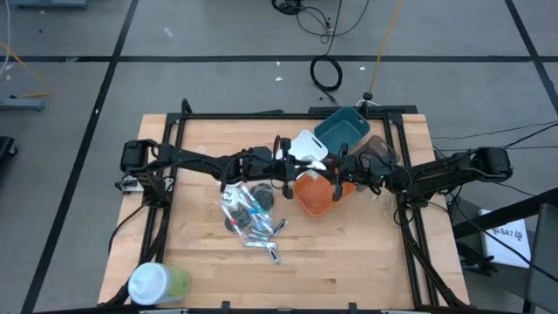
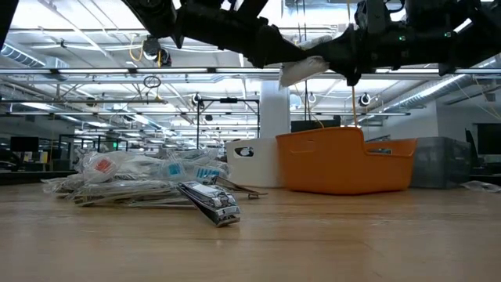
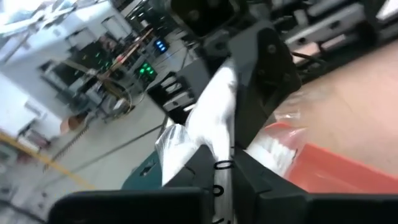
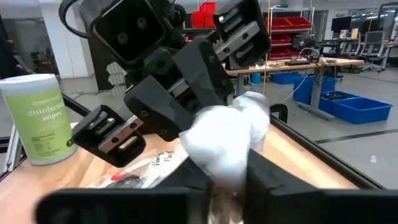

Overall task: Pick & Place Travel size toiletries
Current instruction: Put the white cotton pack into the blue bin

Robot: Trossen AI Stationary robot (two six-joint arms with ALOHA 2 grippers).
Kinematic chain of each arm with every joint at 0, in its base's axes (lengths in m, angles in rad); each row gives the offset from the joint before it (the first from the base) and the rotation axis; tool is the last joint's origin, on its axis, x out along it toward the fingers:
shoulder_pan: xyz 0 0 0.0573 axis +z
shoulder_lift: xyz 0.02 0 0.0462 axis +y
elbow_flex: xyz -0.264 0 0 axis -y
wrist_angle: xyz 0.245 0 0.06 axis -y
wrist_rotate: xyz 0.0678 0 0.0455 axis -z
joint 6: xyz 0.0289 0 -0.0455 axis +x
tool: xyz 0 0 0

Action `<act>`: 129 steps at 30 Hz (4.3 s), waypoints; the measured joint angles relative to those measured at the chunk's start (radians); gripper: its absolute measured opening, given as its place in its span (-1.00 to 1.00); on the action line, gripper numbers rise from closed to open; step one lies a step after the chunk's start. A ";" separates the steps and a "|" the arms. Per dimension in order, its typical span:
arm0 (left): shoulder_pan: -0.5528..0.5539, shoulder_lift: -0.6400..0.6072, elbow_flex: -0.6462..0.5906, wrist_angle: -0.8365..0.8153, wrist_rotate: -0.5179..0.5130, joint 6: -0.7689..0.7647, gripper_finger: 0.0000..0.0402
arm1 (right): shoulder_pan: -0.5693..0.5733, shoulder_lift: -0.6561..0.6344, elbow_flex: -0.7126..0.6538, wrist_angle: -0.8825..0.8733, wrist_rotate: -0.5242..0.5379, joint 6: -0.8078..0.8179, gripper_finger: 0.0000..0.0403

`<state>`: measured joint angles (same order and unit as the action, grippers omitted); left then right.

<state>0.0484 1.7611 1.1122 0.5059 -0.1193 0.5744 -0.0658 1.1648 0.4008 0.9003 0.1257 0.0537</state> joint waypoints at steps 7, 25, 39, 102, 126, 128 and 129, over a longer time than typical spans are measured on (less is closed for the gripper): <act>-0.062 -0.006 0.000 0.019 -0.239 -0.015 -0.24 | -0.002 0.000 0.002 -0.010 -0.003 -0.041 -0.91; -0.169 -0.372 -0.012 -0.519 -0.621 -0.337 0.36 | -0.276 -0.143 0.000 -0.391 0.293 -0.118 -0.95; -0.038 -0.482 -0.377 -0.381 -0.588 -0.627 0.06 | -0.604 -0.025 0.000 -0.465 0.159 -0.056 -0.95; -0.155 -0.299 -0.328 -1.337 -0.311 -1.020 0.04 | -0.560 -0.228 0.000 -0.380 -0.337 0.010 0.41; -0.117 -0.229 -0.319 -1.273 -0.345 -0.902 -0.98 | -0.560 -0.228 0.000 -0.384 -0.337 0.013 0.41; -0.117 -0.235 -0.307 -1.271 -0.353 -0.893 -0.98 | -0.560 -0.228 0.000 -0.389 -0.337 0.013 0.41; -0.117 -0.243 -0.298 -1.271 -0.363 -0.890 -0.98 | -0.560 -0.228 0.000 -0.390 -0.337 0.013 0.41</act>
<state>-0.0685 1.5183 0.8141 -0.7653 -0.4818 -0.3153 -0.6254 0.9367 0.4004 0.5099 -0.2115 0.0666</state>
